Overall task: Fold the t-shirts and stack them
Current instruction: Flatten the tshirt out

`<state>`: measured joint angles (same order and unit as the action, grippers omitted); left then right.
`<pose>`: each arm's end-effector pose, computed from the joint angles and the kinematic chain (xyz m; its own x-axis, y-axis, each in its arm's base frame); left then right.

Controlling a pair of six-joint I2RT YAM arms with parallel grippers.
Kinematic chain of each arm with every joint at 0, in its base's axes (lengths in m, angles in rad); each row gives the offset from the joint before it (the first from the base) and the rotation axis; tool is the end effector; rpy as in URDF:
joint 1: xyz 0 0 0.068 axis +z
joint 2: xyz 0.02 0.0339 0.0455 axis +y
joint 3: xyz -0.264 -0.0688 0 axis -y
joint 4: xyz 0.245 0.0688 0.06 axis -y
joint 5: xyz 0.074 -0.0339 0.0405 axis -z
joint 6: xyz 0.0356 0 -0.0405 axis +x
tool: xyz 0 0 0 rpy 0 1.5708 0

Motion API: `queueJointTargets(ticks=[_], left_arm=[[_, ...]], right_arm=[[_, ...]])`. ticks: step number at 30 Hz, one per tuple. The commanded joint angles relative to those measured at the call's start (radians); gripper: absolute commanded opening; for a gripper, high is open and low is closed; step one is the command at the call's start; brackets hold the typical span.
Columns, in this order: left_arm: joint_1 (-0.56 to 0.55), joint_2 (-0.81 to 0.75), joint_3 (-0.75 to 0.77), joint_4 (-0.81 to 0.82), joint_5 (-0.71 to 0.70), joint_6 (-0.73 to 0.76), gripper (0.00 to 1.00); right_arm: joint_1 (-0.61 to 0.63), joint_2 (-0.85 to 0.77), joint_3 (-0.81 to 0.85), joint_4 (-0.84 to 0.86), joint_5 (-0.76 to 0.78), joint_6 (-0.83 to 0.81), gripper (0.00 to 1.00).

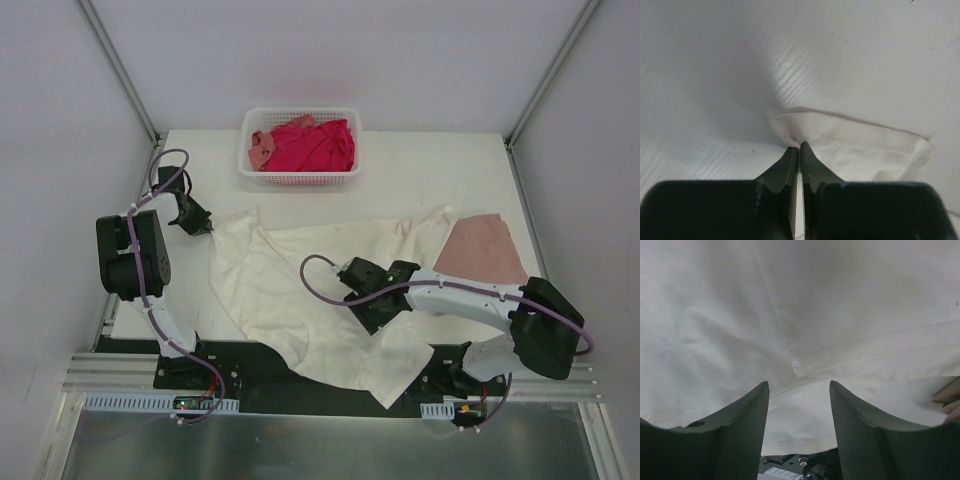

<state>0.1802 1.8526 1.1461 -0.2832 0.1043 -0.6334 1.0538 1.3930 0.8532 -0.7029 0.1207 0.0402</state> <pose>0.3733 0.0642 0.1622 -0.5906 -0.7060 -0.3909 -0.5851 0.7082 -0.3951 0.1271 0.2148 0.1954 -0.5014 -0.8012 -0.3266 -0.8243 0.5571 -0.1009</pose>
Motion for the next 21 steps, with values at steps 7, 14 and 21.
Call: queueJointTargets(ticks=[7,14,21], left_arm=[[-0.002,0.019,-0.045,-0.042,-0.015,0.023,0.00],[-0.001,0.016,-0.046,-0.042,-0.023,0.024,0.00],[-0.002,0.008,-0.048,-0.042,-0.025,0.026,0.00]], right_arm=[[0.005,0.115,0.055,-0.017,0.031,0.017,0.51],[0.002,0.175,0.076,0.017,0.086,0.029,0.45],[-0.006,0.181,0.090,-0.015,0.152,0.058,0.30]])
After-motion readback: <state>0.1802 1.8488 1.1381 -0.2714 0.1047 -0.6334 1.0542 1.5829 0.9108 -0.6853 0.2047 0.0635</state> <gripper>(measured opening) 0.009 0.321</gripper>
